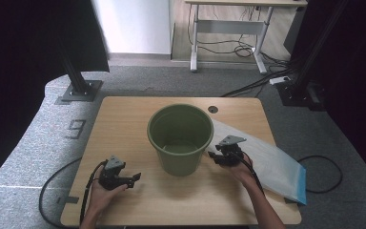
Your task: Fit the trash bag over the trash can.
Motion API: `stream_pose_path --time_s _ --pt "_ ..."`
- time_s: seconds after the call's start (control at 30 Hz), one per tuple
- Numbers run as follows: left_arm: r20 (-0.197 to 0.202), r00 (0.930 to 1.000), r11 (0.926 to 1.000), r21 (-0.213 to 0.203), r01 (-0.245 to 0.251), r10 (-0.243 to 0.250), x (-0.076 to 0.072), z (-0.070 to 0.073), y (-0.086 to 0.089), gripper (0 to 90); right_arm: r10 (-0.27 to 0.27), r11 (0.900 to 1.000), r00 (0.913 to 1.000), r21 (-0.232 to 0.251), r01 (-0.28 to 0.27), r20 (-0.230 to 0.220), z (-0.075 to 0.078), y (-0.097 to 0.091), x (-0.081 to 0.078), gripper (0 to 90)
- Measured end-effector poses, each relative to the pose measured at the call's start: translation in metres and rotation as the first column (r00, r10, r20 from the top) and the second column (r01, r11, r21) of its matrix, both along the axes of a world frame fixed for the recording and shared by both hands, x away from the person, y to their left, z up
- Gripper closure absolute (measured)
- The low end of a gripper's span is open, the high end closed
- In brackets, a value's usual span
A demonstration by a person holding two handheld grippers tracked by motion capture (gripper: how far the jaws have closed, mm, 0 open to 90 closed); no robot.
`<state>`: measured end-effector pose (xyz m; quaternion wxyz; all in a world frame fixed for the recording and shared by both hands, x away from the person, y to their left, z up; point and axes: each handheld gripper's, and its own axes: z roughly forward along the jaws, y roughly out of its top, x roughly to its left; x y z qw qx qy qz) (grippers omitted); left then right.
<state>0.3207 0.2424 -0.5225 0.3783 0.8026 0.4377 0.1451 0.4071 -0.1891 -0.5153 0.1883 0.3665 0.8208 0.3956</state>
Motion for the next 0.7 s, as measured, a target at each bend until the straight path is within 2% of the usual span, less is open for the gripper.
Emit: stream_pose_path --time_s 0.03,0.07,0.13,0.2,0.27,0.3,0.4,0.43,0.47,0.5,0.53,0.6,0.7 --pt "0.000 1.0000 1.0000 0.000 0.000 0.000 0.000 0.000 0.000 16.8 0.000 1.0000 1.0000 0.000 0.000 0.000 0.000 0.000 0.000 47.0" --pt "0.002 1.0000 1.0000 -0.001 0.002 -0.002 0.000 0.000 0.001 16.8 -0.007 1.0000 0.9996 0.006 0.007 -0.026 -0.004 0.003 0.011 41.9" --pt "0.003 1.0000 1.0000 0.002 0.003 -0.003 0.000 0.000 0.001 16.8 -0.012 0.9999 0.9994 0.003 0.012 -0.032 -0.005 0.004 0.015 40.9" --pt "0.004 1.0000 1.0000 -0.001 0.001 -0.001 -0.001 0.000 0.002 16.8 -0.003 0.9994 0.9981 0.033 0.005 -0.061 -0.014 0.003 0.024 41.4" --pt "0.004 1.0000 1.0000 0.001 0.001 -0.001 0.000 0.000 0.003 16.8 0.002 0.9995 0.9968 0.032 0.001 -0.080 -0.021 0.003 0.027 44.4" --pt "0.004 1.0000 1.0000 0.000 0.002 -0.002 0.000 0.000 0.003 16.9 0.007 0.9995 0.9959 0.033 -0.004 -0.091 -0.023 0.004 0.028 49.7" --pt "0.004 1.0000 1.0000 0.004 0.002 -0.002 0.000 0.000 0.003 16.9 0.009 0.9999 0.9978 0.011 -0.009 -0.066 -0.024 0.008 0.027 73.1" --pt "0.004 1.0000 1.0000 0.003 0.002 -0.002 0.000 0.000 0.003 16.9 0.003 1.0000 0.9983 0.009 -0.003 -0.058 -0.023 0.008 0.026 78.9" --pt "0.004 1.0000 1.0000 0.003 0.002 -0.002 0.000 0.000 0.003 16.9 0.003 1.0000 0.9983 0.009 -0.003 -0.058 -0.023 0.008 0.026 78.9" --pt "0.005 1.0000 1.0000 0.004 -0.001 0.001 0.000 0.000 0.003 16.9 -0.013 0.9999 0.9990 -0.002 0.013 -0.042 -0.020 0.008 0.025 88.1" --pt "0.005 1.0000 1.0000 0.004 -0.001 0.001 0.000 0.000 0.003 16.9 -0.013 0.9999 0.9990 -0.002 0.013 -0.042 -0.020 0.008 0.025 88.1" --pt "0.005 1.0000 1.0000 0.004 -0.002 0.002 -0.001 0.000 0.004 17.0 -0.046 0.9989 0.9988 -0.002 0.046 -0.013 -0.012 0.004 0.021 88.6" --pt "0.006 0.9999 1.0000 -0.002 -0.009 0.009 -0.001 0.000 0.005 16.9 -0.088 0.9953 0.9955 0.045 0.086 0.034 0.004 -0.004 0.015 88.6"
